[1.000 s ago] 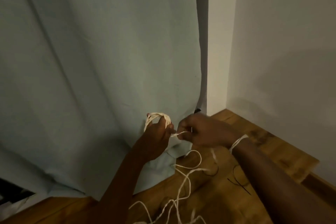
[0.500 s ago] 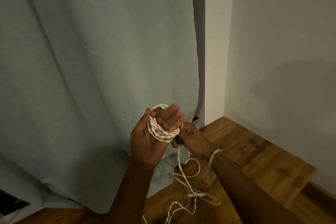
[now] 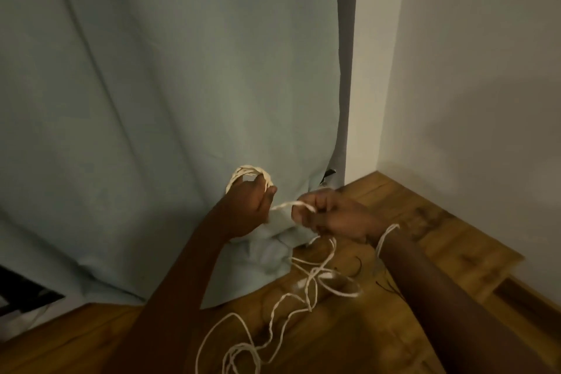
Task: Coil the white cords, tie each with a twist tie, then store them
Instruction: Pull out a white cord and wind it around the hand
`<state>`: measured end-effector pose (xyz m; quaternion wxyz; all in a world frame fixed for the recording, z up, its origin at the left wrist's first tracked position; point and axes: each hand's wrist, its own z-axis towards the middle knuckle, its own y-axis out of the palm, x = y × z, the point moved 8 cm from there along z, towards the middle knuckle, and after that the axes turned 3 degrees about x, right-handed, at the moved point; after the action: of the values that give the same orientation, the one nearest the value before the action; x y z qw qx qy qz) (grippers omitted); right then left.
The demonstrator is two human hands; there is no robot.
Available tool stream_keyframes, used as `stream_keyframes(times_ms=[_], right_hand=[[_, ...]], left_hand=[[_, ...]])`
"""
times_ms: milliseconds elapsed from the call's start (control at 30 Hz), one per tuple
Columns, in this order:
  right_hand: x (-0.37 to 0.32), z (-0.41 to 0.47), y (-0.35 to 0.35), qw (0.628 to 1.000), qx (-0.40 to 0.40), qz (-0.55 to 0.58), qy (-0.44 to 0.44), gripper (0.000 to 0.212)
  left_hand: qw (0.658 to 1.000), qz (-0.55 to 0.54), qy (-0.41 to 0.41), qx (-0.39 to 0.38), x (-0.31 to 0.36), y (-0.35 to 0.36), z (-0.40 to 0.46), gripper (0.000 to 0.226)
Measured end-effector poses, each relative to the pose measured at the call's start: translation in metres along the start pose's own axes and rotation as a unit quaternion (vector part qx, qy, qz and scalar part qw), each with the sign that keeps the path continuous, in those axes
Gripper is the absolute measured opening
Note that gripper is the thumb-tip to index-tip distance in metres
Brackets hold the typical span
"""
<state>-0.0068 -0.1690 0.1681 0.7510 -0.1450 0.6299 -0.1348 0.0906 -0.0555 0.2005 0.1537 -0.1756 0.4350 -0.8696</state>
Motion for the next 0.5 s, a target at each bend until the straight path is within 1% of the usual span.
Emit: stream_keyframes(times_ms=[33, 67, 100, 133, 167, 200, 267, 300, 333, 367, 400, 433, 500], right_hand=[[0.003, 0.002, -0.014, 0.998, 0.059, -0.007, -0.012, 0.016], [0.006, 0.003, -0.024, 0.994, 0.109, -0.017, -0.019, 0.017], [0.01, 0.004, -0.03, 0.989, 0.144, -0.018, -0.02, 0.019], [0.014, 0.006, -0.031, 0.987, 0.162, -0.005, -0.012, 0.024], [0.019, 0.006, -0.027, 0.987, 0.161, 0.018, 0.003, 0.03], [0.025, 0.007, -0.02, 0.988, 0.146, 0.034, 0.021, 0.036], [0.043, 0.003, 0.003, 0.994, 0.088, 0.029, 0.054, 0.041], [0.056, 0.001, 0.015, 0.996, 0.057, 0.018, 0.064, 0.039], [0.07, -0.002, 0.026, 0.997, 0.031, 0.017, 0.07, 0.033], [0.085, -0.004, 0.035, 0.996, 0.015, 0.034, 0.077, 0.025], [0.098, -0.006, 0.042, 0.995, 0.006, 0.054, 0.082, 0.018], [0.109, -0.007, 0.048, 0.994, 0.001, 0.07, 0.085, 0.014], [0.126, -0.009, 0.06, 0.994, -0.019, 0.07, 0.085, 0.012]], left_hand=[[0.998, -0.05, -0.014, -0.037, -0.001, 0.006, -0.003, 0.043], [0.982, -0.155, -0.068, -0.083, -0.004, 0.014, -0.01, 0.042], [0.942, -0.28, -0.133, -0.128, -0.002, 0.021, -0.016, 0.041], [0.886, -0.398, -0.181, -0.152, 0.004, 0.025, -0.021, 0.038], [0.832, -0.492, -0.208, -0.15, 0.01, 0.026, -0.022, 0.035], [0.783, -0.566, -0.226, -0.127, 0.012, 0.026, -0.02, 0.033], [0.682, -0.687, -0.24, -0.075, 0.011, 0.025, -0.013, 0.036], [0.629, -0.735, -0.247, -0.055, 0.006, 0.026, -0.01, 0.038], [0.587, -0.77, -0.249, -0.04, 0.002, 0.026, -0.007, 0.039], [0.552, -0.796, -0.247, -0.025, -0.003, 0.026, -0.004, 0.039], [0.528, -0.812, -0.248, -0.013, -0.005, 0.026, -0.003, 0.039], [0.511, -0.821, -0.254, -0.002, -0.008, 0.029, -0.004, 0.04], [0.493, -0.828, -0.265, 0.009, -0.008, 0.036, -0.008, 0.043]])
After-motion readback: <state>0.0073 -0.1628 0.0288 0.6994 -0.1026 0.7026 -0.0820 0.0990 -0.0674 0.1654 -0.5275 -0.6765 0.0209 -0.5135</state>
